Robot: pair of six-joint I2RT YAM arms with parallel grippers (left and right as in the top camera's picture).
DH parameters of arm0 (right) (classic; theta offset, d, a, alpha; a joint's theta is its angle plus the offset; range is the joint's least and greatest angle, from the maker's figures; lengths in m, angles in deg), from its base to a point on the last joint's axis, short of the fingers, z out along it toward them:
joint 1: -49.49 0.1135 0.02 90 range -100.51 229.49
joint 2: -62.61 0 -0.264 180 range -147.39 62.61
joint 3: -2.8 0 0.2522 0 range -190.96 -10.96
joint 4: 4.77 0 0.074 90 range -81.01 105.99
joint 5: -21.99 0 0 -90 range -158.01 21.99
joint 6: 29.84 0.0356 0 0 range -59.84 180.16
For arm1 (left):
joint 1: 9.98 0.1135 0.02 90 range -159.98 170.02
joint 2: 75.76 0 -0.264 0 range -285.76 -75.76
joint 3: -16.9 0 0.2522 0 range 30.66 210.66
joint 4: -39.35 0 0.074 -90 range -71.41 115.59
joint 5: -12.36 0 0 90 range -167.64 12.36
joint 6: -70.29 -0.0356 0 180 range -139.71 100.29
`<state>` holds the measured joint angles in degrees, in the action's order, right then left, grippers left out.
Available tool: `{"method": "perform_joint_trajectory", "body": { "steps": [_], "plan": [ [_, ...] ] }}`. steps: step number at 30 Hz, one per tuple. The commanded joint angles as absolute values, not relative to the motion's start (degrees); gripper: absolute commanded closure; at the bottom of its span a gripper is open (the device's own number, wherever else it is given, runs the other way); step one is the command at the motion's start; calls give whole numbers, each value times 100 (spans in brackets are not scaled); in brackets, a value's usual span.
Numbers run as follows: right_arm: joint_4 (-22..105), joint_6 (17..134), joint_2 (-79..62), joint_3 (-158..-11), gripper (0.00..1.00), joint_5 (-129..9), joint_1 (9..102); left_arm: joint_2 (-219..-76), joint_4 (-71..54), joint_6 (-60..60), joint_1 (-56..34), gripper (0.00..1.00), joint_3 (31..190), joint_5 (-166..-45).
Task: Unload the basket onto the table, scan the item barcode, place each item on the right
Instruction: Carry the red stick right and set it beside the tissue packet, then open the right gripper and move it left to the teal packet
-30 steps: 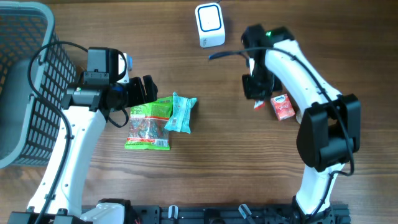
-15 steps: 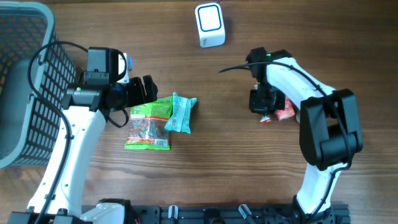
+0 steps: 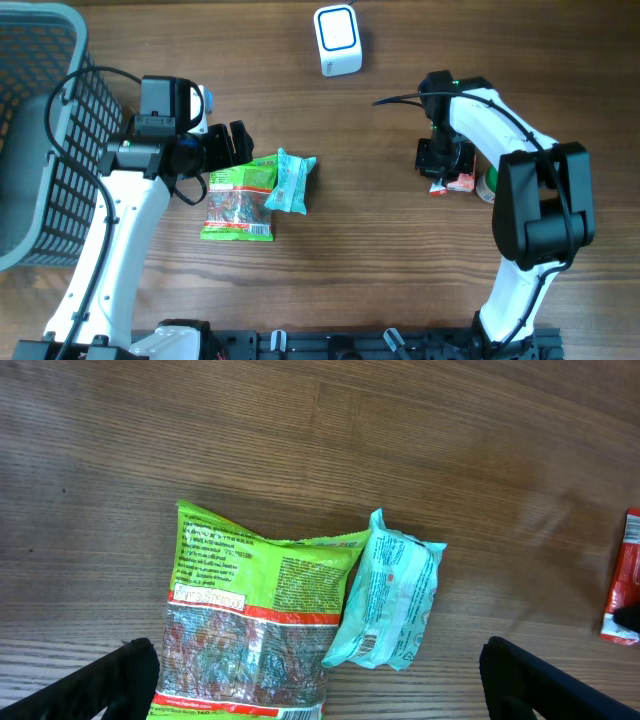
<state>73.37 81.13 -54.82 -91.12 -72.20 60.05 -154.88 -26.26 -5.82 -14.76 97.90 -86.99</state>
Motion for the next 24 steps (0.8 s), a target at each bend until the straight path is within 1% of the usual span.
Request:
{"method": "perform_joint_trajectory", "body": {
  "steps": [1,2,4,6,9,15,19,24],
  "plan": [
    [7365,7562,-5534,-9067,82,-6794,6016,-15501,-2615,-554,-1502,0,9810,-8762],
    [7392,7555,-5534,-9067,78,-6796,6016,-15501,-2615,-554,-1502,0,9810,-8762],
    [7394,7553,-5534,-9067,77,-6796,6016,-15501,-2615,-554,-1502,0,9810,-8762],
    [7394,7551,-5534,-9067,69,-6796,6016,-15501,-2615,-554,-1502,0,9810,-8762],
    [7372,7512,-5534,-9080,62,-6835,6016,-15501,-2615,-552,-1502,0,9810,-8762],
    [7354,7523,-5532,-9445,60,-7056,6012,-15501,-2615,-554,-1502,0,9810,-8762],
    [6987,7737,-5537,-9429,59,-7430,6012,-15501,-2615,-554,-1502,0,9810,-8762],
    [6432,7842,-5539,-9220,59,-7292,6012,-15501,-2615,-554,-1502,0,9810,-8762]
  ]
}}
